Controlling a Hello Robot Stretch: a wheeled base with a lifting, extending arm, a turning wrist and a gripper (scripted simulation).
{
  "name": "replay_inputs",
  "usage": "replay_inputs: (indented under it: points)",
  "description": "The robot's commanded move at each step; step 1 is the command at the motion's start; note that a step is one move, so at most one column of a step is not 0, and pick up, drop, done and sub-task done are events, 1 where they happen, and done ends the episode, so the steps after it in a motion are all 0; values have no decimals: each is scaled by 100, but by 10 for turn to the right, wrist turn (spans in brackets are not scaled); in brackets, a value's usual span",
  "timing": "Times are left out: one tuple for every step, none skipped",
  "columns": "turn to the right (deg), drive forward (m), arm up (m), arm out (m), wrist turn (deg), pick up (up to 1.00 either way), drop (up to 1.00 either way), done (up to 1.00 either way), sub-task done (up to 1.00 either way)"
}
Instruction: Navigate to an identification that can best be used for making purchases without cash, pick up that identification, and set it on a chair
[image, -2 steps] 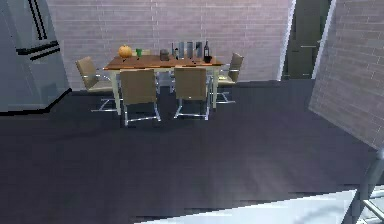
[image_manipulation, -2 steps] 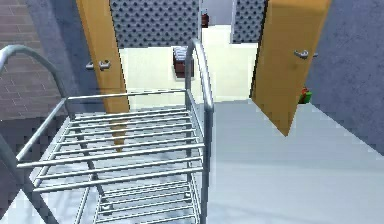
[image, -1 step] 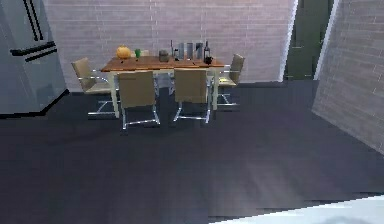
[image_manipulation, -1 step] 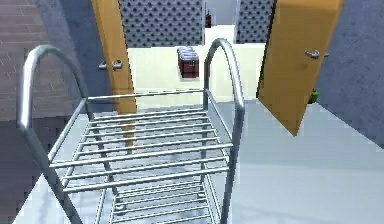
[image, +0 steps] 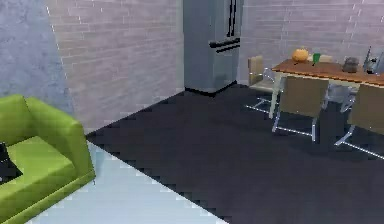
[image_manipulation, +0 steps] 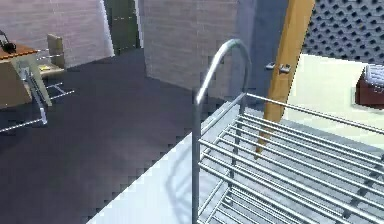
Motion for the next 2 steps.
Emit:
replay_inputs:
  points:
    - [-450, 0, 0, 0, 0, 0, 0, 0, 0]
    - [-300, 0, 0, 0, 0, 0, 0, 0, 0]
